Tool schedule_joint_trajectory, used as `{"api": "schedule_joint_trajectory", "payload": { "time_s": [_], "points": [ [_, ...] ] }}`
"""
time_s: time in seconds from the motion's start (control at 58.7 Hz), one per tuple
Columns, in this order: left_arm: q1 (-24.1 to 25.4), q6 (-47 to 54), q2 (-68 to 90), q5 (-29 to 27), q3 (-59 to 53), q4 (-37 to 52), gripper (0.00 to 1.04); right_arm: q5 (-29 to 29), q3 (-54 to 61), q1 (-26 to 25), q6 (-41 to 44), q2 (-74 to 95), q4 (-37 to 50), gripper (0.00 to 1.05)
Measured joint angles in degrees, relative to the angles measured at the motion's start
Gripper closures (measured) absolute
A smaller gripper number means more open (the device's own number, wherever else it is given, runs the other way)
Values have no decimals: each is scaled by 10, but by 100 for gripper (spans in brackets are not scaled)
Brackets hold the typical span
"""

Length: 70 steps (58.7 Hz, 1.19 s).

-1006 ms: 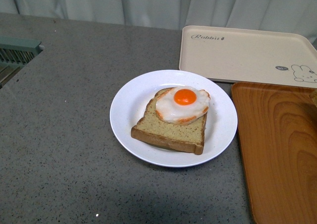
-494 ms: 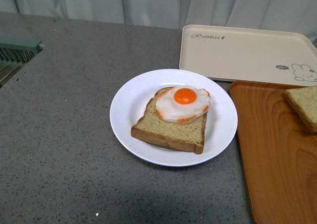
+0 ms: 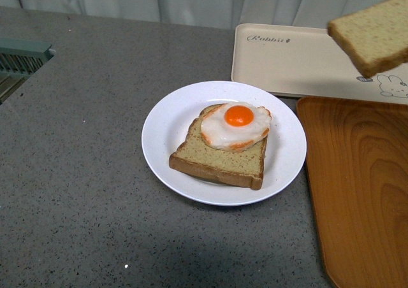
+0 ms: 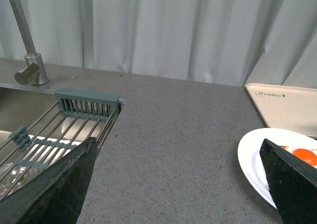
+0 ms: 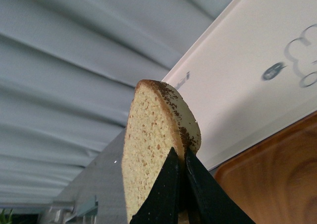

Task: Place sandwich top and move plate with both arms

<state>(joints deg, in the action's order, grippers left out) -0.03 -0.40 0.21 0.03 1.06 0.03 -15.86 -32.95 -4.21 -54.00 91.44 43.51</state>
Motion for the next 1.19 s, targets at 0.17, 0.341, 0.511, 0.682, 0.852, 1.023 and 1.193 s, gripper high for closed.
{"api": "schedule_joint_trajectory", "payload": {
  "time_s": [0.17,0.341,0.511,0.682,0.852,1.023,1.193],
  "points": [
    [0,0,0,0,0,0,6,34,0,106,-9,21,20,103],
    [0,0,0,0,0,0,6,61,0,190,3,76,36,103],
    [0,0,0,0,0,0,6,74,22,230,30,143,52,103],
    [0,0,0,0,0,0,6,82,37,223,51,164,58,103],
    [0,0,0,0,0,0,6,85,35,218,64,164,47,103],
    [0,0,0,0,0,0,6,93,14,223,72,160,19,103],
    [0,0,0,0,0,0,6,109,-25,239,82,158,-16,103]
  ]
}}
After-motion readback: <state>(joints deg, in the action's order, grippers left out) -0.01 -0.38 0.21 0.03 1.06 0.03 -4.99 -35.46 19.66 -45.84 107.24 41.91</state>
